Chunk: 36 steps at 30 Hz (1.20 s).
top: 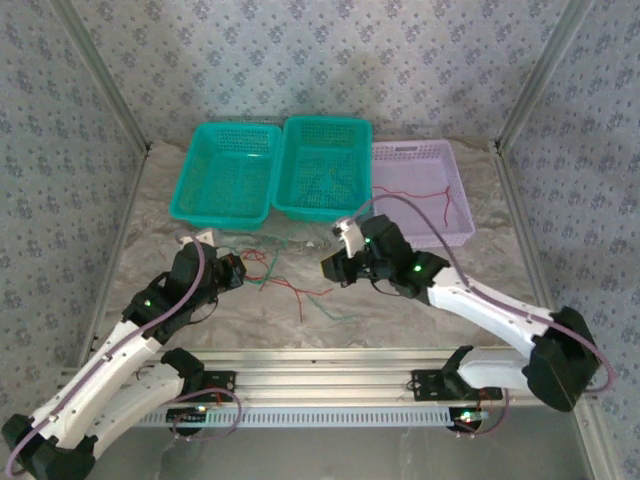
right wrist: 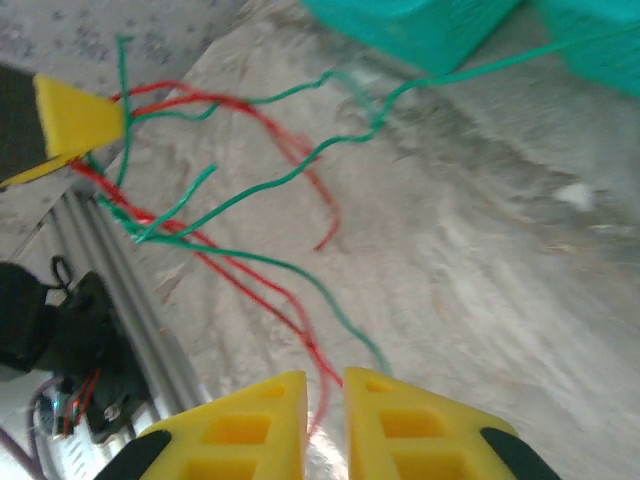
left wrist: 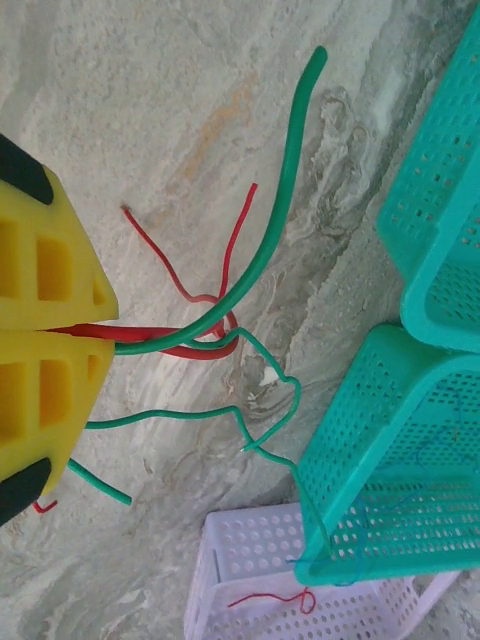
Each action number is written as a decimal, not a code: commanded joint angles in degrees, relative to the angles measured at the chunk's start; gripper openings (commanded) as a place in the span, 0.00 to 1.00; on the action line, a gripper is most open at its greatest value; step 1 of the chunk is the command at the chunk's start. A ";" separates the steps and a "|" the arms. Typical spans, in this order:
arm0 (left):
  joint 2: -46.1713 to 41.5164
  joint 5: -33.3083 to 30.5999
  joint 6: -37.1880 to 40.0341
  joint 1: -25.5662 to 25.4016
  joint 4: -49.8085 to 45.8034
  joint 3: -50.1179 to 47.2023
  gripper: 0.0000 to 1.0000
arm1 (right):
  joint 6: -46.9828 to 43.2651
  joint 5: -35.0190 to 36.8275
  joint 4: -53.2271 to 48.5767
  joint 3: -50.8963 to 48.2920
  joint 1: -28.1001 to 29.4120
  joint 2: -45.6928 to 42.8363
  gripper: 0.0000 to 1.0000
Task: Untangle the cables
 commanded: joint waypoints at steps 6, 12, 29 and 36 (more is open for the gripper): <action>-1.39 1.73 -1.06 -4.04 12.98 -3.11 0.00 | 9.30 -5.67 15.41 3.53 0.65 11.57 0.34; -2.40 0.30 -1.47 -7.42 16.75 -5.42 0.00 | 14.56 -8.51 24.95 5.43 0.71 17.85 0.39; -3.41 -1.83 -1.69 -7.99 16.56 -6.66 0.00 | 19.32 -9.95 33.80 3.12 1.13 16.13 0.45; -3.78 -2.86 -1.08 -7.99 15.07 -6.04 0.00 | 19.89 -10.24 33.33 2.01 0.67 14.79 0.47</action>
